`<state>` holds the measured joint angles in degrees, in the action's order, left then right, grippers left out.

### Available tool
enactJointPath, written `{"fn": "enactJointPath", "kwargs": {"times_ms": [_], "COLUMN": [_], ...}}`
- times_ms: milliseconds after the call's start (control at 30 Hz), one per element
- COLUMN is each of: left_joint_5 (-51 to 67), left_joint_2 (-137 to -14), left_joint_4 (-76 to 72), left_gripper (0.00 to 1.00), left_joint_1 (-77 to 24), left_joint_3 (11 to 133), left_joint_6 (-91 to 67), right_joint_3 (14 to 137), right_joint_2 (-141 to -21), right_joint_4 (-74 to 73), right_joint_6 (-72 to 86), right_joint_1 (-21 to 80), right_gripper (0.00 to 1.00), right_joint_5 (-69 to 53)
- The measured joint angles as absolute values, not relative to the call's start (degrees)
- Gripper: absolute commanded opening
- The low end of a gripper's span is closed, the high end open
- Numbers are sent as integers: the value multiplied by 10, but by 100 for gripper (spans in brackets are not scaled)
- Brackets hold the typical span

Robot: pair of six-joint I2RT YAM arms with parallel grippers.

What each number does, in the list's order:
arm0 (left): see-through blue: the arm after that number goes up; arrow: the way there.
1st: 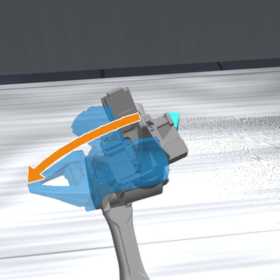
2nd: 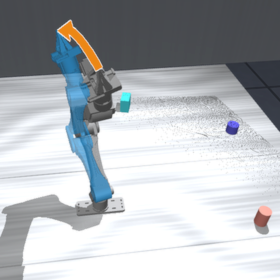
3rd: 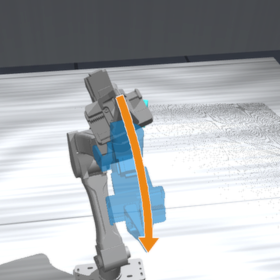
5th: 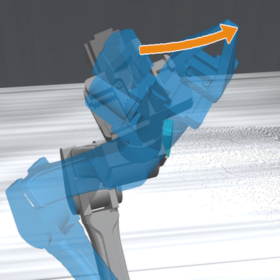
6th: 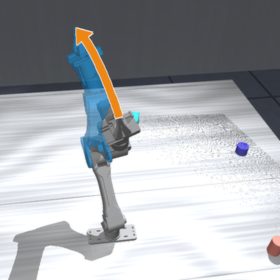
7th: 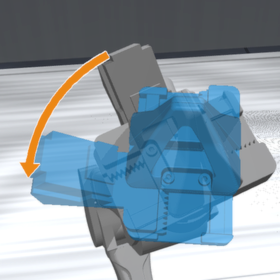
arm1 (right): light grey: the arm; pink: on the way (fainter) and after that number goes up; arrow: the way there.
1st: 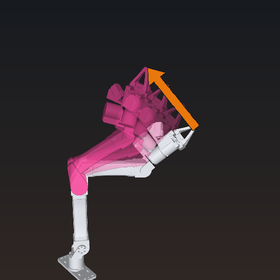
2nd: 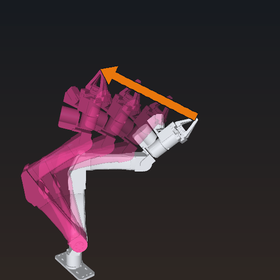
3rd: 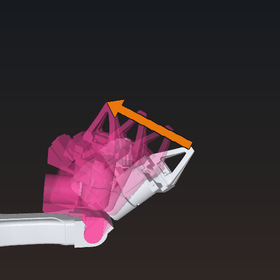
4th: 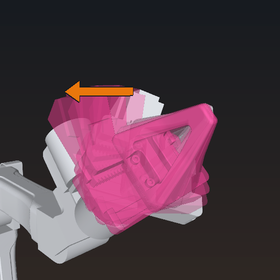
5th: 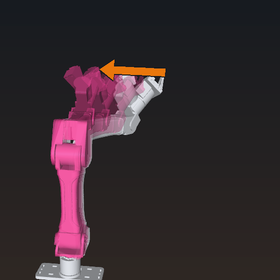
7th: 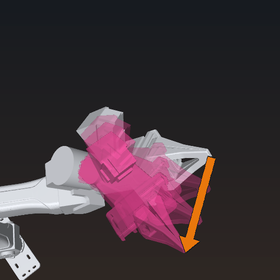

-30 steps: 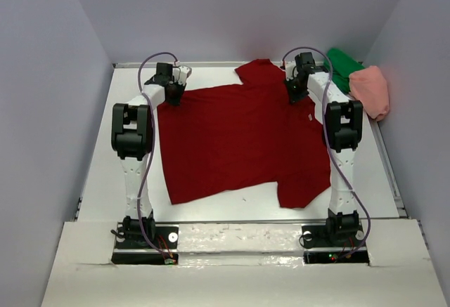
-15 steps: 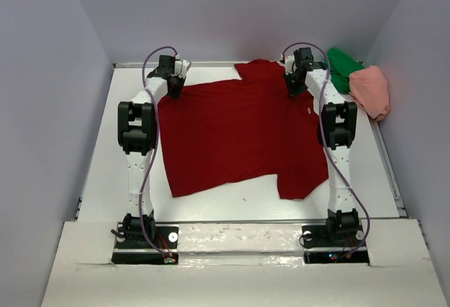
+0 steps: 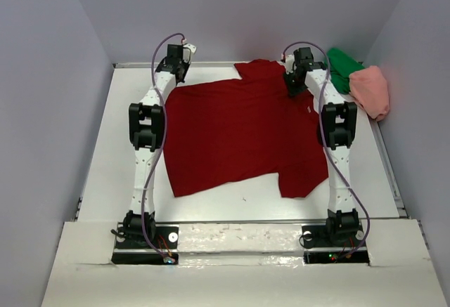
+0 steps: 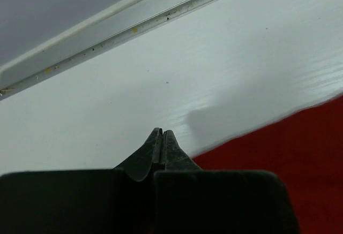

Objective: Fold and stack the t-shirts
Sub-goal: Flatten out the tshirt

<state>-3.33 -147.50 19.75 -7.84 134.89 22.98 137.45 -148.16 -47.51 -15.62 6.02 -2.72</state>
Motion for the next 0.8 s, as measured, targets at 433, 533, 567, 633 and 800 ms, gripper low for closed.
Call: {"fn": "enactJointPath", "kwargs": {"times_ms": [433,533,567,633,800], "left_joint_5": [-22,-12,-7,4,47], "left_joint_2": [-1254,-1138,-1100,-1039,-922], "left_joint_4": [160,155,143,129,145], "left_gripper": [62,71,73,75,75], "left_joint_1": [-118,-115,-115,-112,-111], "left_joint_3": [1091,1009,977,914,738], "left_joint_6": [224,220,220,225,258], "right_joint_3": [1136,1064,1029,967,796], "right_joint_2": [-1233,-1139,-1106,-1057,-969], "right_joint_4": [-435,-418,-414,-411,-399], "right_joint_6": [-170,-171,-172,-172,-169], "right_joint_1": [65,65,65,65,65], "right_gripper": [100,100,97,95,77], "right_joint_5": [-41,-39,-36,-31,-1]}}
